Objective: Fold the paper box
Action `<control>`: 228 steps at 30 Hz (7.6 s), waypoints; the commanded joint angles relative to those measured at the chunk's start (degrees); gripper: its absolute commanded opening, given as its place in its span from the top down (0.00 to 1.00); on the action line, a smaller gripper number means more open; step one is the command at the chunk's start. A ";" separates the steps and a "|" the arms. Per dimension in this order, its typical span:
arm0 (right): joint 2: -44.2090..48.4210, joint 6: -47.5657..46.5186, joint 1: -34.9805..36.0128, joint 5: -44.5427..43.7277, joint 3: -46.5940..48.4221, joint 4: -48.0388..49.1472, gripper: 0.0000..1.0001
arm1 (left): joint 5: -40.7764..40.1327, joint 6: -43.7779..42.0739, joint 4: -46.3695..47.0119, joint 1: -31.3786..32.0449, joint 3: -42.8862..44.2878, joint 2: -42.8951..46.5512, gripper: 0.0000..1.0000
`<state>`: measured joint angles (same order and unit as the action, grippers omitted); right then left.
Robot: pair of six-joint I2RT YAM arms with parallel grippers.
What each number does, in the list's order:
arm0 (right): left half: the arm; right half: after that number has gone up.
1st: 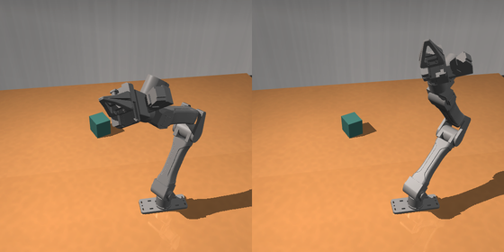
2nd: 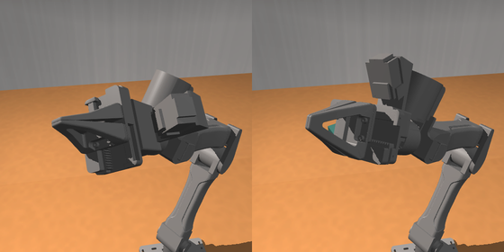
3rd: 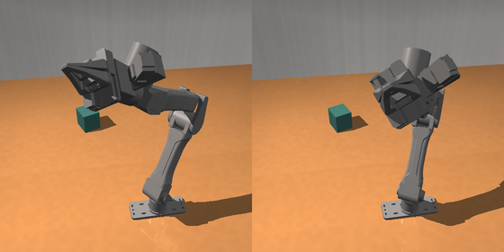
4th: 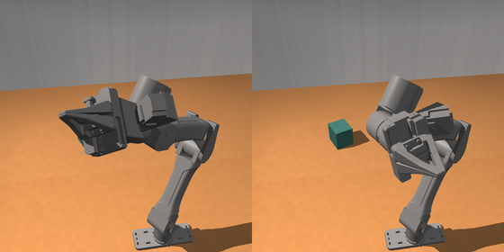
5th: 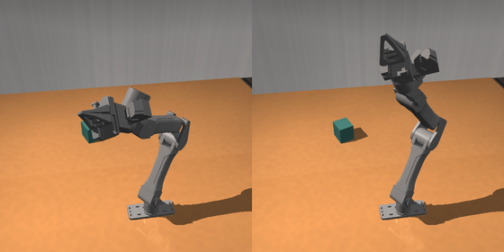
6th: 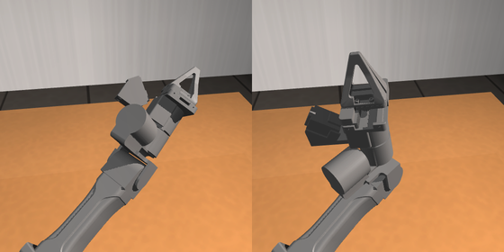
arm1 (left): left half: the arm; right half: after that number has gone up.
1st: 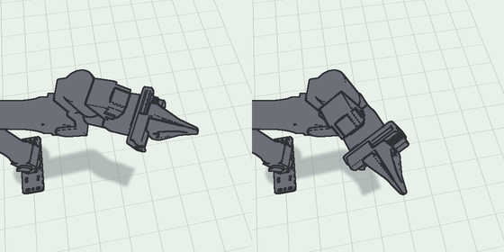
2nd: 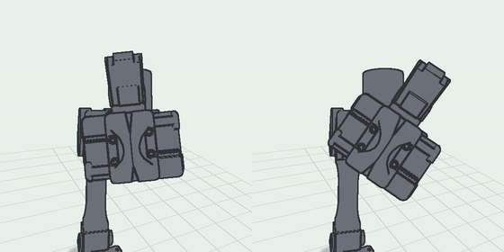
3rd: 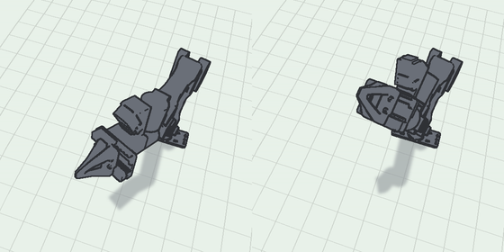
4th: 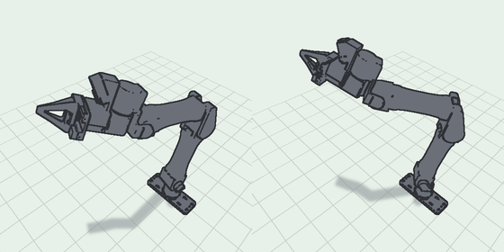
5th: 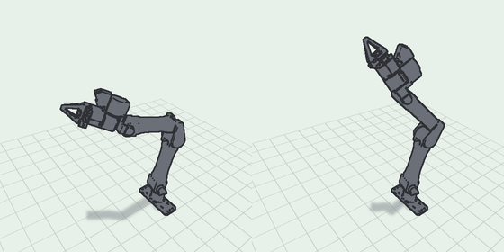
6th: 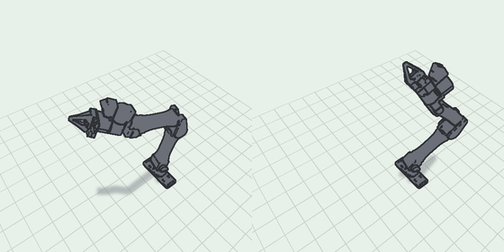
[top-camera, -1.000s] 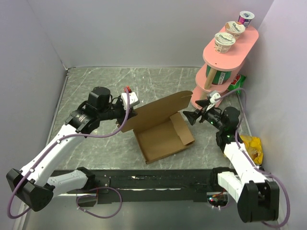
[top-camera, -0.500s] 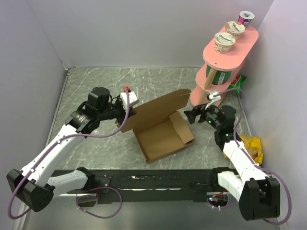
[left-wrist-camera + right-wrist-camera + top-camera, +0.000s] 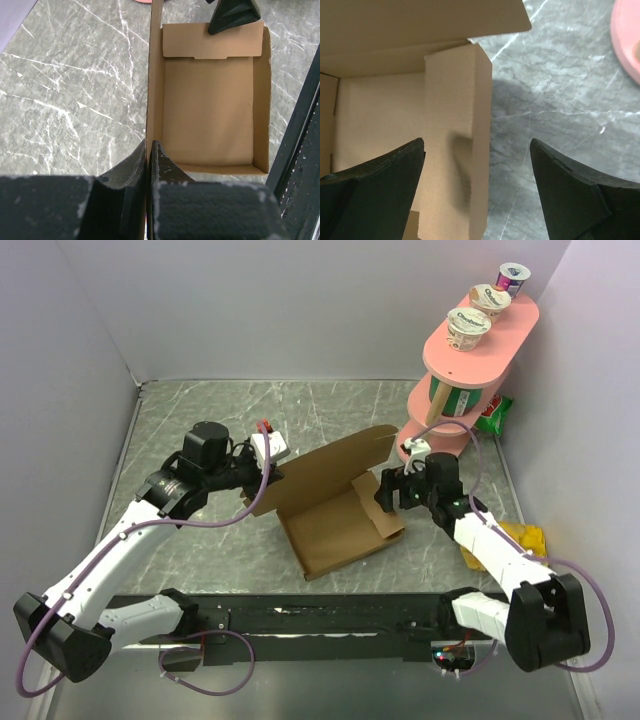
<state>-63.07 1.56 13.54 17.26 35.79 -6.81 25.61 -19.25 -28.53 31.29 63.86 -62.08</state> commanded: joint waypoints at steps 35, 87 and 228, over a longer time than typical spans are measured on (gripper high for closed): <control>-19.98 5.11 17.92 -38.78 10.88 -11.21 1.00 | -0.21 -0.09 2.78 -0.26 -0.13 2.67 0.90; 15.78 -1.11 3.08 -3.11 1.39 -0.75 0.00 | 5.23 -0.97 -0.47 -3.24 0.83 2.67 0.96; 6.99 -5.07 -4.84 20.80 -5.38 33.97 1.00 | 4.49 10.36 13.49 -5.62 -0.13 -2.44 0.04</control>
<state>-58.41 -3.73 8.47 37.93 29.67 23.94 37.82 -14.24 -24.49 25.78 66.15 -68.34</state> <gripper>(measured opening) 0.017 0.880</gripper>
